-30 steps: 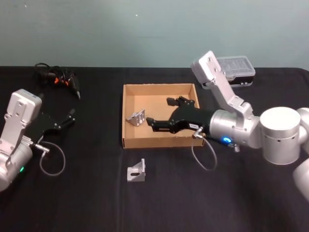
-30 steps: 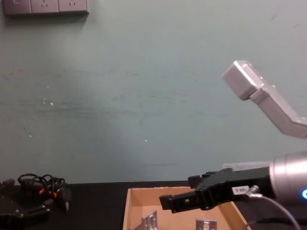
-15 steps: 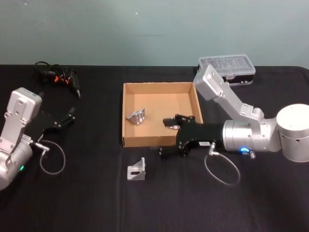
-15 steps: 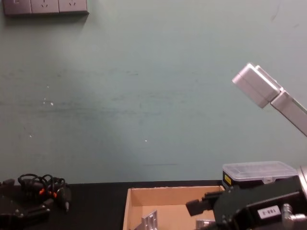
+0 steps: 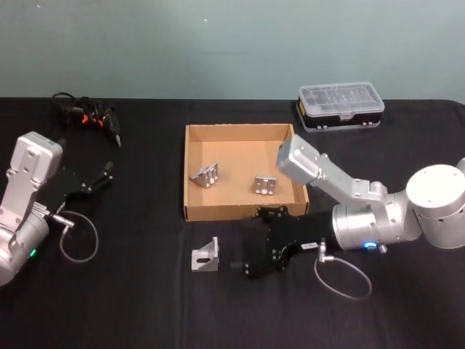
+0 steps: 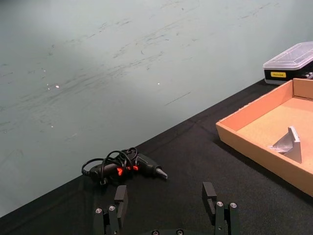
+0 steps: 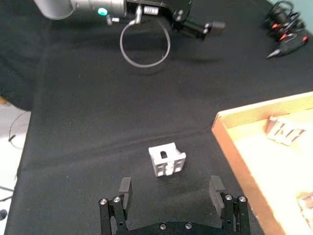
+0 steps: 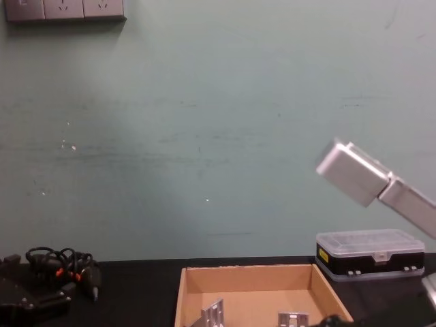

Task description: Use one hand to pick up the angle iron from the table and place it into the box.

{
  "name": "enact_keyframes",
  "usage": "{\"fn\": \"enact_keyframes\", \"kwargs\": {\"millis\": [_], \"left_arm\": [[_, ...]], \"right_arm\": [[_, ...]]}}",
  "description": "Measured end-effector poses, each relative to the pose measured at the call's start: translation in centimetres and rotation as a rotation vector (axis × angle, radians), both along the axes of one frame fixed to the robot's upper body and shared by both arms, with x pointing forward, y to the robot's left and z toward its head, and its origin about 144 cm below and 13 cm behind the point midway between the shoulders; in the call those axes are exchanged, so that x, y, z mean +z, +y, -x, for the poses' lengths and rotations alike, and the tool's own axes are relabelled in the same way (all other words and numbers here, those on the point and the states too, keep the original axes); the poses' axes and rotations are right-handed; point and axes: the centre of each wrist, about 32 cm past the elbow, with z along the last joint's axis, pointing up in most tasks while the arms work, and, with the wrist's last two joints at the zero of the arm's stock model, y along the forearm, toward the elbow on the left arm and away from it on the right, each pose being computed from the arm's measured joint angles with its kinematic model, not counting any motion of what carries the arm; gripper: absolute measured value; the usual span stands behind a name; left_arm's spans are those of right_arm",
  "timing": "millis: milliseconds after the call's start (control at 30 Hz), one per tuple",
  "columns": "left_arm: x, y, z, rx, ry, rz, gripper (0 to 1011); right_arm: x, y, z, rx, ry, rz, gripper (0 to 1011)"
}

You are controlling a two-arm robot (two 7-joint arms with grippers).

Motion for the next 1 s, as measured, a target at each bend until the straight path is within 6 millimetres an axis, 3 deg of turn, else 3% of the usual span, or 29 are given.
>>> {"fn": "enact_keyframes", "kwargs": {"millis": [1000], "left_arm": [[0.0, 0.0, 0.0, 0.0, 0.0, 0.0, 1000]], "right_arm": [[-2.6, 3.0, -2.0, 0.008, 0.022, 0.042, 1004]]}}
